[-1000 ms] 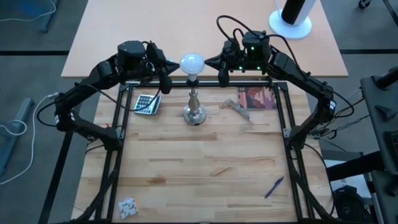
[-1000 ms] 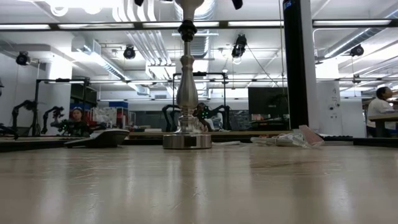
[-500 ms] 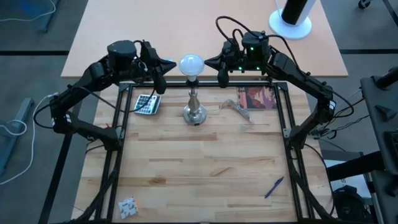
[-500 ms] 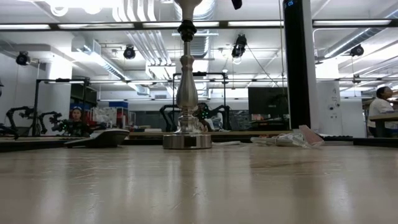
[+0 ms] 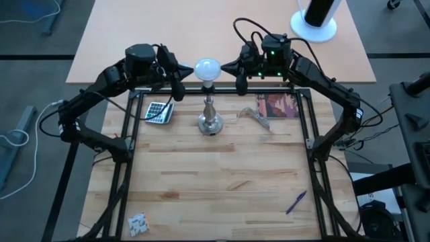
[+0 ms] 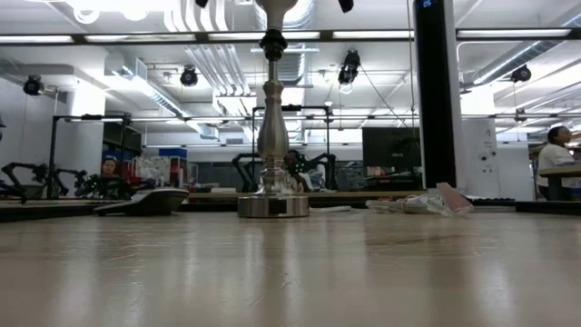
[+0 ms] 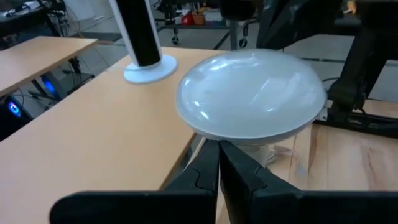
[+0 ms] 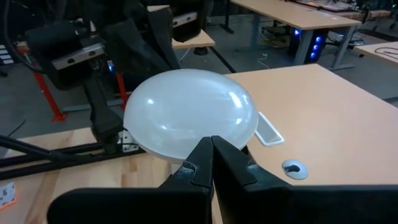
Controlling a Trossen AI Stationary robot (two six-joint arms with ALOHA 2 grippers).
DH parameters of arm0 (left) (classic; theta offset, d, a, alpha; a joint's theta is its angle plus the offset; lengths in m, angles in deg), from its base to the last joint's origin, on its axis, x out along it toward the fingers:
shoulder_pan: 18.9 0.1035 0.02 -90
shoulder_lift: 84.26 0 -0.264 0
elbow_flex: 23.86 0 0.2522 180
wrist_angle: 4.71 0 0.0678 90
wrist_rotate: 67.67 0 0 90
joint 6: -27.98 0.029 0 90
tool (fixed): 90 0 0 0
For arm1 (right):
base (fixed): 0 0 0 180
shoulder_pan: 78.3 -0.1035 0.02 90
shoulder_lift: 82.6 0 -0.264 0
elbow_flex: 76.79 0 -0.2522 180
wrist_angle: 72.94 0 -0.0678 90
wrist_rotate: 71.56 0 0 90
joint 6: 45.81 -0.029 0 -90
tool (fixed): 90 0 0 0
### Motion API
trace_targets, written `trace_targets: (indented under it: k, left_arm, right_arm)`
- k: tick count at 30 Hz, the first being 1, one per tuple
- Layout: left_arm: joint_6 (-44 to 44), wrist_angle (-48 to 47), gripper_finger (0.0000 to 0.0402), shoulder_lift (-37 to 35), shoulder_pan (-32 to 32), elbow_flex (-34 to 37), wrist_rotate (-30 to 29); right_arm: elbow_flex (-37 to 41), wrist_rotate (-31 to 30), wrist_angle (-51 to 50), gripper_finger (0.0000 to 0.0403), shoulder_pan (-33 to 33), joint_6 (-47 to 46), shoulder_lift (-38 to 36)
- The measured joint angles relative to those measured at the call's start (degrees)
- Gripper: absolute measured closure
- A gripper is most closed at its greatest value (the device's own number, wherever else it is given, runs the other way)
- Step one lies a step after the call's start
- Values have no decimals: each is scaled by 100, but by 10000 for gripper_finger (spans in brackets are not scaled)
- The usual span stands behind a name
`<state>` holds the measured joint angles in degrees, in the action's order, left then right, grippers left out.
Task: Screw lightbulb
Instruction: Insert the lightbulb into the table lamp
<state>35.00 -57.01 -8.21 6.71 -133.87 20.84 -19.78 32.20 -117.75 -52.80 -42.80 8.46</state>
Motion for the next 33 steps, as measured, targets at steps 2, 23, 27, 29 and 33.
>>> trace_targets:
  k: [2,23,27,29,33]
  left_arm:
    - [0,-24,400,-7,2,2,-17]
    - [87,-3,398,-197,-9,-155,416]
    - [96,8,392,-138,-7,-153,428]
    - [99,15,390,-106,-7,-154,416]
    - [124,33,394,-54,-7,-155,411]
  right_arm:
    - [0,15,0,403,0,1,0]
    - [0,-35,50,403,0,3,0]
    - [0,-33,50,403,0,3,0]
    - [0,-34,50,403,0,3,0]
    - [0,91,50,403,4,5,0]
